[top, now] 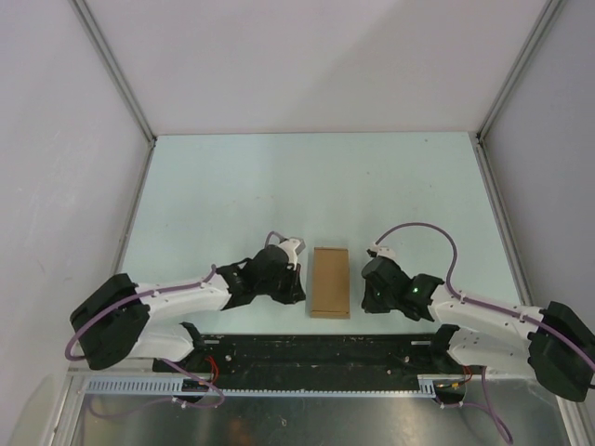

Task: Fold the paper box

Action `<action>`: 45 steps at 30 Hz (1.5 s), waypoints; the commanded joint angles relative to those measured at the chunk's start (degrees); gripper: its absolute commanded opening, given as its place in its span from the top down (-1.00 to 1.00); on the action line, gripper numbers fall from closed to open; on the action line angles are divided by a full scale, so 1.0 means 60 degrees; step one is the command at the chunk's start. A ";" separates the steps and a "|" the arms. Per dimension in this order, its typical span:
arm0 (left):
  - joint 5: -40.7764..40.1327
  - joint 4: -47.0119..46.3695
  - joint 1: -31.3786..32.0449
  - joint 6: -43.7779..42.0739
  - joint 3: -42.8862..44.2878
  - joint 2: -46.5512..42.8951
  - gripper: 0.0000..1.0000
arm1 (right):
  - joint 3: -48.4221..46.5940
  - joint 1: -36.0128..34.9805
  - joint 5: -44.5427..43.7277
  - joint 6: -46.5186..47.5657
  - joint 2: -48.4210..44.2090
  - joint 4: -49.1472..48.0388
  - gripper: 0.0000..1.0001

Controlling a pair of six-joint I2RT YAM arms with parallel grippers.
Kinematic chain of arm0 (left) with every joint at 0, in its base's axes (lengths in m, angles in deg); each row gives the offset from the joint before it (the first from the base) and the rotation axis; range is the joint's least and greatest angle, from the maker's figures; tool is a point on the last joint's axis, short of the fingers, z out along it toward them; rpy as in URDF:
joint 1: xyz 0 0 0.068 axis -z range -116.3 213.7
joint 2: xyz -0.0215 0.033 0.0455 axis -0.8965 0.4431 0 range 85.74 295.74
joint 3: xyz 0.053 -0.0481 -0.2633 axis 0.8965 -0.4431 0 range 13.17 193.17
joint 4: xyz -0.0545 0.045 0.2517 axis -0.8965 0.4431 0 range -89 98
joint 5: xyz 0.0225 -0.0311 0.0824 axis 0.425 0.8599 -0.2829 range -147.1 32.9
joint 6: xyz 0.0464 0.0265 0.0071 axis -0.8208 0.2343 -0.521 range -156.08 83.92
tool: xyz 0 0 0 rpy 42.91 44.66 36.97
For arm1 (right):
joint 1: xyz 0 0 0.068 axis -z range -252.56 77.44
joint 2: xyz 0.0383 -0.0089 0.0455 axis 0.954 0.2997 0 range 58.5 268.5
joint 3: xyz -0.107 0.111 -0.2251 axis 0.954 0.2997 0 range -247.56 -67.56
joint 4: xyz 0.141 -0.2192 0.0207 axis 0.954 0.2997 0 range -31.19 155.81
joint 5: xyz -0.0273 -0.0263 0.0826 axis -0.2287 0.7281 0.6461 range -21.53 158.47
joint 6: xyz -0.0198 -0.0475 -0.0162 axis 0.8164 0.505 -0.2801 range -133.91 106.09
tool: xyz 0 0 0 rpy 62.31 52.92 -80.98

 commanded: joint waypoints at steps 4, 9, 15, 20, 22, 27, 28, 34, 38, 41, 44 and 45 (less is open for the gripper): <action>-0.0084 -0.1159 0.0462 0.0724 -0.0056 0.0732 1.00 | 0.0190 -0.0216 0.0148 -0.0531 0.0526 -0.1479 1.00; -0.0010 -0.1292 0.0813 0.0798 0.0281 0.1215 1.00 | 0.0190 -0.0421 0.0543 -0.0721 0.0922 -0.2080 1.00; 0.0034 -0.1351 0.1062 0.0842 0.0545 0.1480 1.00 | 0.0190 -0.0685 0.0764 -0.1028 0.1127 -0.2563 1.00; 0.0122 -0.1453 0.1238 0.0900 0.0706 0.1655 1.00 | 0.0176 -0.0802 0.0925 -0.1175 0.1244 -0.2901 1.00; 0.0136 -0.1482 0.1341 0.0929 0.0808 0.1743 1.00 | 0.0132 -0.0832 0.0925 -0.1190 0.1274 -0.2916 1.00; 0.0136 -0.1497 0.1429 0.0959 0.0824 0.1773 1.00 | 0.0117 -0.0861 0.0852 -0.1205 0.1128 -0.2829 1.00; 0.0093 -0.1468 0.1415 0.0930 0.0794 0.1744 1.00 | 0.0059 -0.0847 0.0692 -0.1147 0.1069 -0.2727 1.00; -0.0626 -0.0545 0.1064 0.0506 0.0443 0.1071 1.00 | -0.0264 -0.0073 0.0103 -0.0473 0.0367 -0.0983 1.00; -0.0552 0.0214 0.0056 -0.0080 0.0748 0.0602 1.00 | -0.0511 0.1304 0.0426 0.0390 -0.0059 -0.0515 1.00; -0.0508 0.0392 -0.0749 -0.0636 0.1144 0.0571 0.99 | -0.0979 0.2432 0.0690 0.1327 0.0101 -0.0527 1.00; 0.0002 0.0451 -0.1512 -0.1222 0.1874 0.1199 1.00 | -0.1507 0.3137 0.1070 0.2075 0.0920 -0.0938 1.00; 0.0091 0.0466 -0.1602 -0.1470 0.2081 0.1361 1.00 | -0.1886 0.3210 0.1144 0.2207 0.1546 -0.1040 1.00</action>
